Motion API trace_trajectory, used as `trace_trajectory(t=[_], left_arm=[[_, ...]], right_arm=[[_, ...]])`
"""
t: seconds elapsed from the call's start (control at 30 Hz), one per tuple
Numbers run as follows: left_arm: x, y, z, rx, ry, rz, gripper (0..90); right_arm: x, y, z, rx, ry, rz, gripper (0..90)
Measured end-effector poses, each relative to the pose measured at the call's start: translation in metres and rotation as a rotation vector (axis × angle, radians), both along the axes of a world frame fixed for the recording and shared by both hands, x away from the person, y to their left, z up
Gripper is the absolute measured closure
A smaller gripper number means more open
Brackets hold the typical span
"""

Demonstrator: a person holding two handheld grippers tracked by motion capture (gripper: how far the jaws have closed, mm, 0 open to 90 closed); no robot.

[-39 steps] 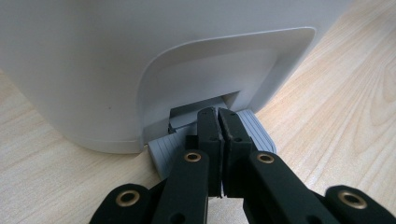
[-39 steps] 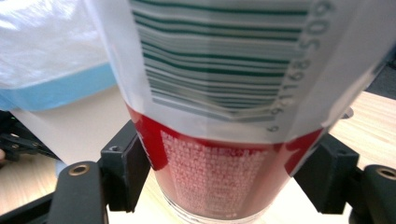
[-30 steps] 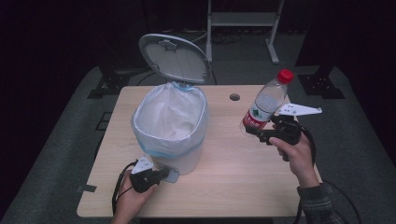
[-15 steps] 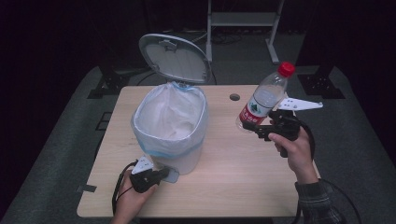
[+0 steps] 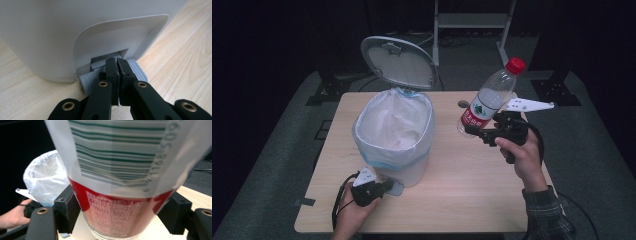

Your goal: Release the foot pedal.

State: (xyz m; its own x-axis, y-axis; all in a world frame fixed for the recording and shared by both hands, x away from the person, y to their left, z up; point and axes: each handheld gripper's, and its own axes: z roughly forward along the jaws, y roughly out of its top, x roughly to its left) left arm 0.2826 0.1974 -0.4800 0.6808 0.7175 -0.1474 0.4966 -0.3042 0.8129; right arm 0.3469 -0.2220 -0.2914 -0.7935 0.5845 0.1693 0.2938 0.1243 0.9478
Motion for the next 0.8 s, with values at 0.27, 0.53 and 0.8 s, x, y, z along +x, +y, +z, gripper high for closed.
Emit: trace_trajectory(t=[0.27,0.53,0.8], left_arm=[[0.000,0.000,0.000,0.001,-0.001,-0.001,88.6],[0.000,0.000,0.000,-0.001,-0.002,0.000,88.6],[0.000,0.000,0.000,-0.001,-0.002,0.000,88.5]], right_arm=[[0.000,0.013,0.012,0.016,-0.009,0.052,26.3],[0.000,0.025,0.022,0.023,-0.019,0.088,26.4],[-0.001,0.042,0.032,0.029,-0.029,0.131,26.3]])
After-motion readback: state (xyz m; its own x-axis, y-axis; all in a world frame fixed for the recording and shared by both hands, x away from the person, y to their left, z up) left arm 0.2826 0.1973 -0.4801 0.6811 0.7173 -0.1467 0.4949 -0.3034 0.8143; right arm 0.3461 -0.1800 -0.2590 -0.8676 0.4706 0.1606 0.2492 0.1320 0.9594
